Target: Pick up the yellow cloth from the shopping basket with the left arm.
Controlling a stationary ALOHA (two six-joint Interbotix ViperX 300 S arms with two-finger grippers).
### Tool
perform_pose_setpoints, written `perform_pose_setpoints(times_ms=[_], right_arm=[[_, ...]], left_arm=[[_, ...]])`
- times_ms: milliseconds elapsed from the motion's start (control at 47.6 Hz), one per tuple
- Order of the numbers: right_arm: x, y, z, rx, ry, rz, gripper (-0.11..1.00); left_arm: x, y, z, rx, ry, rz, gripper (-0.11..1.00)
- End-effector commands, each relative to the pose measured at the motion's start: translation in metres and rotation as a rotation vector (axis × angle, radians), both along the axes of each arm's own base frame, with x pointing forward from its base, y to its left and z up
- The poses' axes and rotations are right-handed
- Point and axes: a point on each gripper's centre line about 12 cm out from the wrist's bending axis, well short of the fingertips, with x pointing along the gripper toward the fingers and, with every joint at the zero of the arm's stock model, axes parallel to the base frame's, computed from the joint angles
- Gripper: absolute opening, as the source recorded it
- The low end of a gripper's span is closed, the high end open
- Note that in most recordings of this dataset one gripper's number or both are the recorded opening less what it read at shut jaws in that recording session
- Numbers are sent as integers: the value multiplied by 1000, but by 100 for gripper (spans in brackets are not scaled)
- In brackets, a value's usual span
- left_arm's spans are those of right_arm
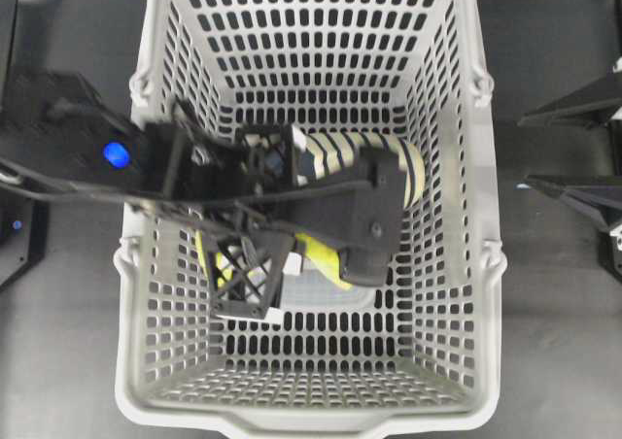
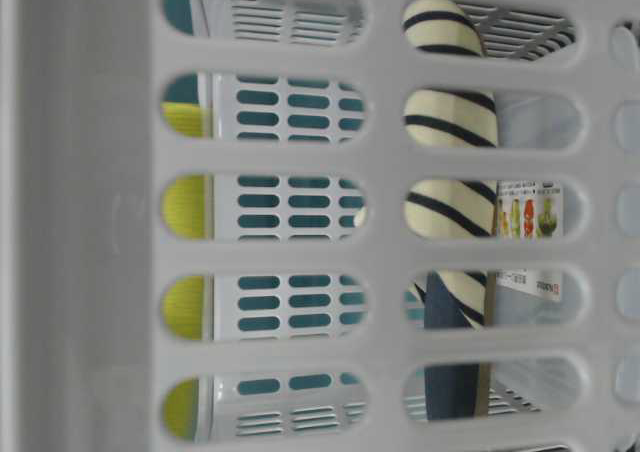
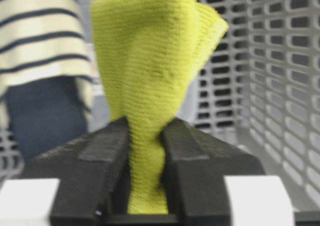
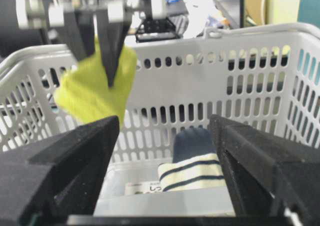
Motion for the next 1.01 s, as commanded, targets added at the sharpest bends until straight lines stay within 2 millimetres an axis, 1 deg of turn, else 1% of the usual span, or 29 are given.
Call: perform_pose_setpoints(times_ms=[0,63,231,988], right_arm=[[1,0,3,7,-11,-2,70],[1,0,3,6,-11,-2,70],[1,0,4,9,-13,-2,70],[0,0,5,9,-16,-2,70]], left_arm=[[-10,1,41,0,-80,-9,13],[-10,3,45,7,-90,-19,13],[-9,4,44,28,-89,-47,13],[-1,15,47,17,-151,-9,13]])
